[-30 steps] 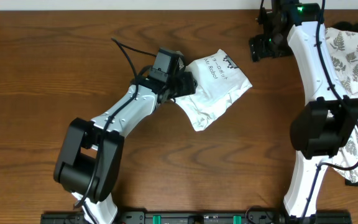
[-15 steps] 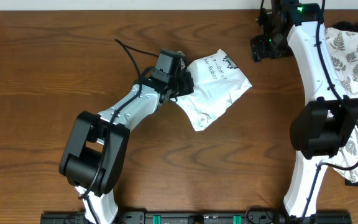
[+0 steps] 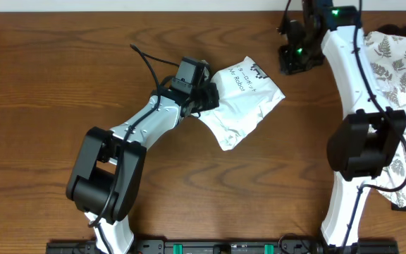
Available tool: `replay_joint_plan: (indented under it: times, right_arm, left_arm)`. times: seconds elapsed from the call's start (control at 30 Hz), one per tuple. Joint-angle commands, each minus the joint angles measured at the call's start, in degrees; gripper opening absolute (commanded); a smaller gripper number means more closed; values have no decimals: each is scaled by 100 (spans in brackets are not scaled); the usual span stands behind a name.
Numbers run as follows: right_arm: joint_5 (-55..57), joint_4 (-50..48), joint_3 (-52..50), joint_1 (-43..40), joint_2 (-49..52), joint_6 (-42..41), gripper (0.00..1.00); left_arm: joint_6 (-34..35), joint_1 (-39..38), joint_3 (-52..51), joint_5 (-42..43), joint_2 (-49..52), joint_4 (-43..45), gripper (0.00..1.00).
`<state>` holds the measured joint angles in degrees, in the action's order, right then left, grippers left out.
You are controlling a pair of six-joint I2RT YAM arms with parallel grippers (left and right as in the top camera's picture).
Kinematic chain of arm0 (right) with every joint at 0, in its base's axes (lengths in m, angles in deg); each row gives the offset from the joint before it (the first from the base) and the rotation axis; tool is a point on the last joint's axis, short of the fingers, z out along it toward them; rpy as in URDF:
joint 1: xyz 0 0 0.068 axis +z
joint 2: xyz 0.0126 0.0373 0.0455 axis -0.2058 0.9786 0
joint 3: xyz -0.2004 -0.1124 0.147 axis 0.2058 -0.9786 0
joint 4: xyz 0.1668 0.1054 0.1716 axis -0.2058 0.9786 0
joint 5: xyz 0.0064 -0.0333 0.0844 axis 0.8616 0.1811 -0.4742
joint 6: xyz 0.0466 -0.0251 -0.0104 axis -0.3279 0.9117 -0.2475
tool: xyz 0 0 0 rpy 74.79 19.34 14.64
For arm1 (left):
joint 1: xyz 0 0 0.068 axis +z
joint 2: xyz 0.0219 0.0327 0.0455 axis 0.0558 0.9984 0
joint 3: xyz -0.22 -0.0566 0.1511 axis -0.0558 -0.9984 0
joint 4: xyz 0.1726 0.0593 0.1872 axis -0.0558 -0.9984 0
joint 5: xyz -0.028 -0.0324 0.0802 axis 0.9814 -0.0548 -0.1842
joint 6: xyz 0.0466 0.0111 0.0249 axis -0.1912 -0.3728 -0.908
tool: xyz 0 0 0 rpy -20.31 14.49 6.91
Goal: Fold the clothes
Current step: 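Grasp the white 'Mr Robot' printed bag edge with the left gripper, then grasp the bag's opposite edge with the right gripper to open it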
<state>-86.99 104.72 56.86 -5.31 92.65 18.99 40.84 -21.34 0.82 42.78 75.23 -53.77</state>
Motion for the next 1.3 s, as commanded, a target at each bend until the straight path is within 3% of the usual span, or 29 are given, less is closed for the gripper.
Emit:
replay_joint_plan:
  times: [0.0,0.43,0.7,1.27]
  right_arm:
    - [-258,-164,-291,203,-76,293,1]
    - [-278,-1392,-1405,389,-76,369,1]
    - [-280,-1624,-1519,396,-76,372,1]
    - [-664,-1624,-1733,560,-74,754,1]
  left_arm:
    - [55,-20,87,205,-166,-15,6]
    - [50,-20,96,201,-813,-151,6]
    - [48,-20,79,-2,-824,-935,6]
    - [48,-20,46,-439,-791,-1316,6]
